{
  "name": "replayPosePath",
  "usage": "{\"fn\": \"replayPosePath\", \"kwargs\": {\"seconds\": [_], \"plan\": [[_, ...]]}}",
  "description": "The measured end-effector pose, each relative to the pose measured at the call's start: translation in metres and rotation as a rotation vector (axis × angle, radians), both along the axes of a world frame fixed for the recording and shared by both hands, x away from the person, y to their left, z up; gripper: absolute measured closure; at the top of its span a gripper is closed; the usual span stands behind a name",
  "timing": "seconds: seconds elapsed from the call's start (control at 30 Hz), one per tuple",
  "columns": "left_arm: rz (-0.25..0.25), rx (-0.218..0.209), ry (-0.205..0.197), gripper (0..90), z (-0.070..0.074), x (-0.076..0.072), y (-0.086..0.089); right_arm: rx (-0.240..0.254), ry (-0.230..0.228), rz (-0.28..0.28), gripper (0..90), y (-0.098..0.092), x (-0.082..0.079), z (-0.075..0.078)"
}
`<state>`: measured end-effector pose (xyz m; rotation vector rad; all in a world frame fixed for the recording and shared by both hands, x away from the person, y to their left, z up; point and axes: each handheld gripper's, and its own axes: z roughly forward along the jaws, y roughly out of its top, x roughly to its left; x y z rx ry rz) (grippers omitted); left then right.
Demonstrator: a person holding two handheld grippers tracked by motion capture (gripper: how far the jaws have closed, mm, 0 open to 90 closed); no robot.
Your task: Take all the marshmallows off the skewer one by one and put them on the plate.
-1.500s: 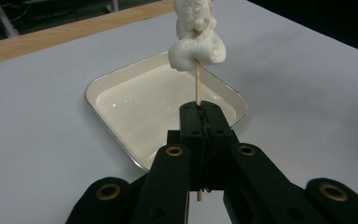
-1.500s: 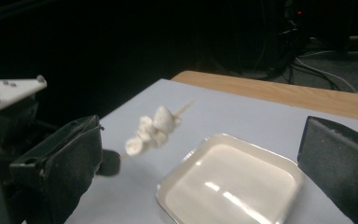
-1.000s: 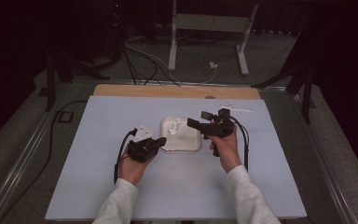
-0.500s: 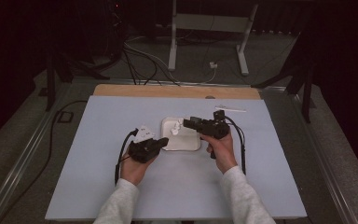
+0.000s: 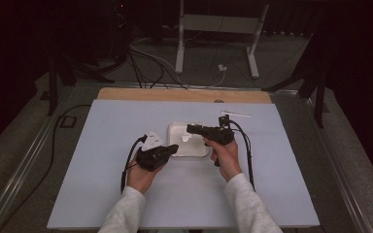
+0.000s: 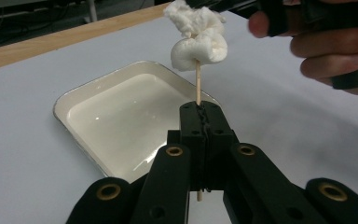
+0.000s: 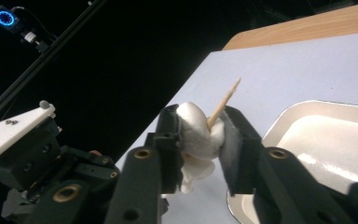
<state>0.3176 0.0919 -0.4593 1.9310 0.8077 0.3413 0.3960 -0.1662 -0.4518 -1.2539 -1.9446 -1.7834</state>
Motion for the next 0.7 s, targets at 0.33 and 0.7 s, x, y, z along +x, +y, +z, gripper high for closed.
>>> {"fn": "replayPosePath", "kwargs": {"seconds": [0.33, 0.7], "plan": [[-0.017, 0.014, -0.008, 90.0, -0.0038, 0.0007, 0.0033, -0.025, -0.010, -0.020, 77.8, -0.0053, -0.0010, 0.0052], [-0.015, 0.010, -0.002, 90.0, -0.0031, -0.0003, 0.0035, -0.027, -0.027, -0.051, 77.9, -0.0071, -0.0024, 0.0081]]}}
